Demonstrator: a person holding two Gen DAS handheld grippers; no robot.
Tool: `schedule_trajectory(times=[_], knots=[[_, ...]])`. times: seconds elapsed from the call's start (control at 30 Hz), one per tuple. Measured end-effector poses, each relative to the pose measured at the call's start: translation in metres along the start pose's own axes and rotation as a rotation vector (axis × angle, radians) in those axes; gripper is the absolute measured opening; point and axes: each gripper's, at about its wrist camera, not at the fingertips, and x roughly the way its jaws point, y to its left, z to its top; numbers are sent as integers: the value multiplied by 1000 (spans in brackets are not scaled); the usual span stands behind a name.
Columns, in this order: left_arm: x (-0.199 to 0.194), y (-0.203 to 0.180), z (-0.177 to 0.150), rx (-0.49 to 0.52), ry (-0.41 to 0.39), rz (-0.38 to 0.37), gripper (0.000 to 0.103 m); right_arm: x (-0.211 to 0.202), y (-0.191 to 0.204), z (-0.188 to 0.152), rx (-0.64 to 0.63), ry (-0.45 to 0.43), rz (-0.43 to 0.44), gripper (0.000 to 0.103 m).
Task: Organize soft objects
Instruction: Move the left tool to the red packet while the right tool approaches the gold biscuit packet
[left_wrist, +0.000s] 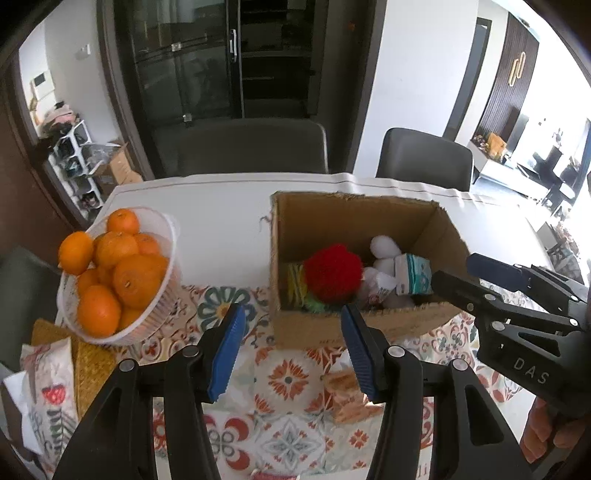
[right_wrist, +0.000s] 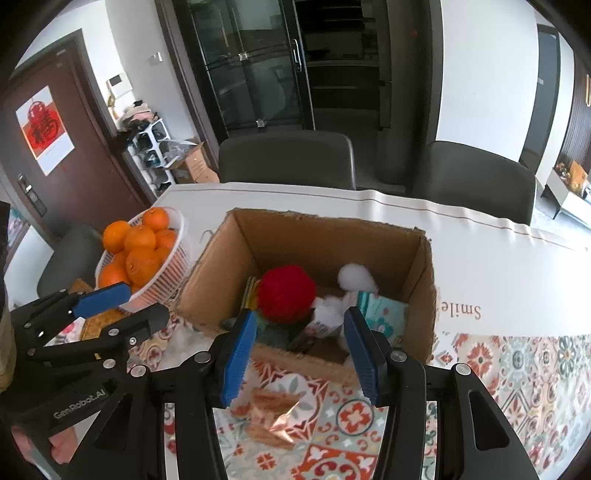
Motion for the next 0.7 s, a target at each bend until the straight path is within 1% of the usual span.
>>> schedule_trajectory(times=[0.17, 0.27, 0.33, 0.43, 0.6, 0.7], knots=[[-6, 8, -19, -29, 18, 8, 54, -7, 10, -12, -12, -3, 9, 51], [-7, 13, -32, -68, 40, 26, 54, -8, 17, -19, -25, 1, 13, 51], [-9, 17, -43, -100, 50, 25, 54, -9, 21, -25, -37, 7, 14, 51], [-7, 24, -59, -157, 96, 54, 54, -8, 24, -33, -43, 20, 23, 51], [-1, 31, -85, -254, 160, 41, 54, 2, 27, -48, -39, 62, 26, 51], [2, 36, -101, -302, 191, 53, 54, 8, 30, -57, -37, 89, 39, 51]])
